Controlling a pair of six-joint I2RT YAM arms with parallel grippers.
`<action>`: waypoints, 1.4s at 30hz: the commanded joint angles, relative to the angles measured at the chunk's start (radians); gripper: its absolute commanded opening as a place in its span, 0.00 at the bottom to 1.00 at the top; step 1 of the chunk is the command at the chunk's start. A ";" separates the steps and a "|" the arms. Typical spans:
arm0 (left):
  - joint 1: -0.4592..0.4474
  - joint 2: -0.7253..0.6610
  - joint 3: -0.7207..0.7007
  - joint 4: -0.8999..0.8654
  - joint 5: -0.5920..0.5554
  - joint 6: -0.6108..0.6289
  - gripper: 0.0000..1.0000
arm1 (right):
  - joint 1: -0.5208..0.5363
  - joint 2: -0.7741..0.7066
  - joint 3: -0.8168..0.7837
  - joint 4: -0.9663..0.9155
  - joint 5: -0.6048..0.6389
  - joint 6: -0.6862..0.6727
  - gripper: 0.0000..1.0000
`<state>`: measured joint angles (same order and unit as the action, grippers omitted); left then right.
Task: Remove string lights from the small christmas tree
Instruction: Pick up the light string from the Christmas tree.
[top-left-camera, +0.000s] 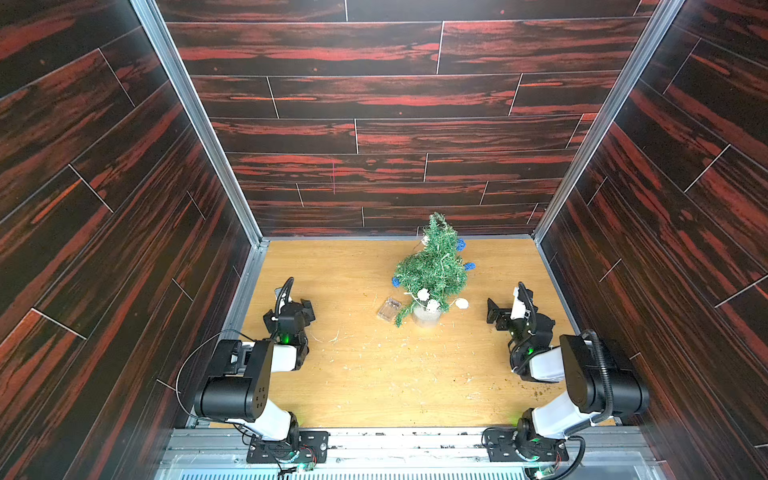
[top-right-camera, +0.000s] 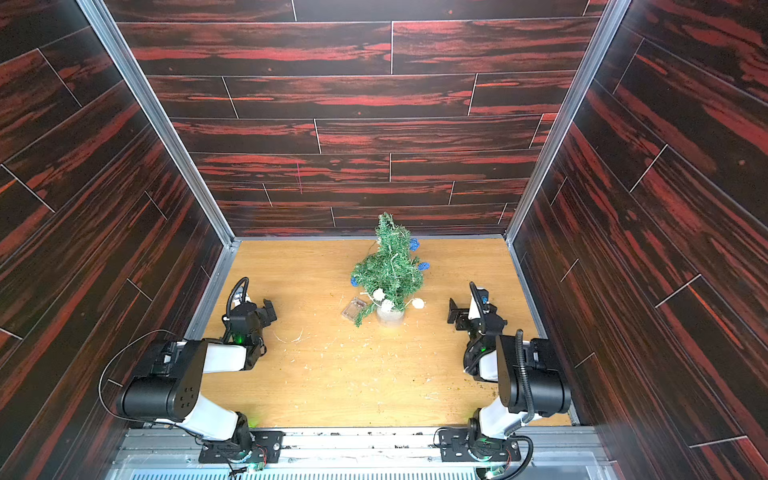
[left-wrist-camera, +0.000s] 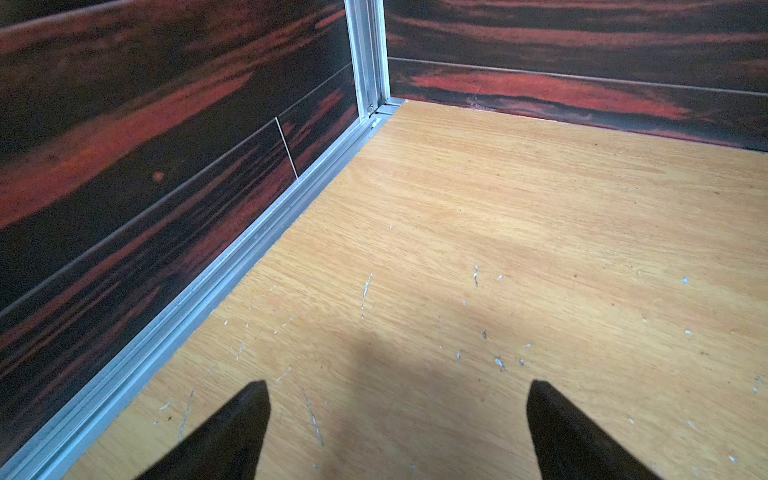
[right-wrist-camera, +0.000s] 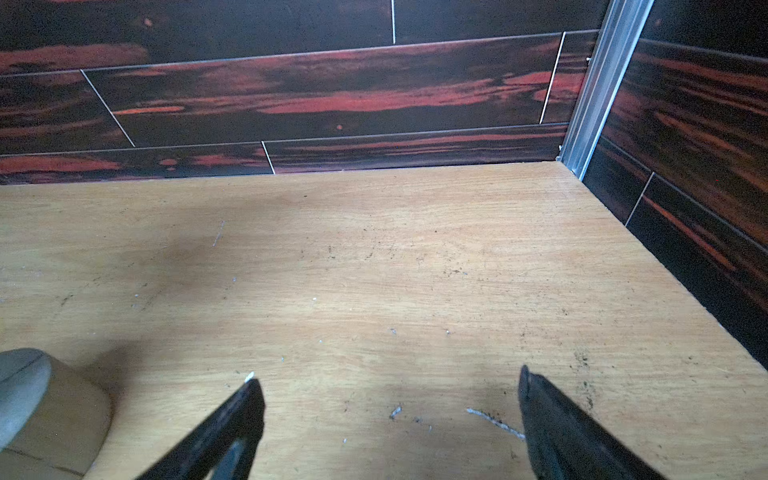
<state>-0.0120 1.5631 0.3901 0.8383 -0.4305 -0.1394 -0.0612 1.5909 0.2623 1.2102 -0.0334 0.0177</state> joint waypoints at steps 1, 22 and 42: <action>0.004 -0.025 0.016 0.012 -0.013 -0.002 1.00 | -0.001 -0.025 0.011 0.006 0.004 -0.009 0.99; 0.004 -0.025 0.016 0.013 -0.014 -0.002 1.00 | 0.000 -0.025 0.012 0.006 0.003 -0.007 0.99; -0.072 -0.474 0.304 -0.834 0.363 -0.197 1.00 | 0.151 -0.356 -0.089 0.010 0.437 -0.016 0.99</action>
<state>-0.0628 1.1450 0.6441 0.2832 -0.1390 -0.1879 0.0650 1.3319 0.1555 1.2270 0.2298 -0.0048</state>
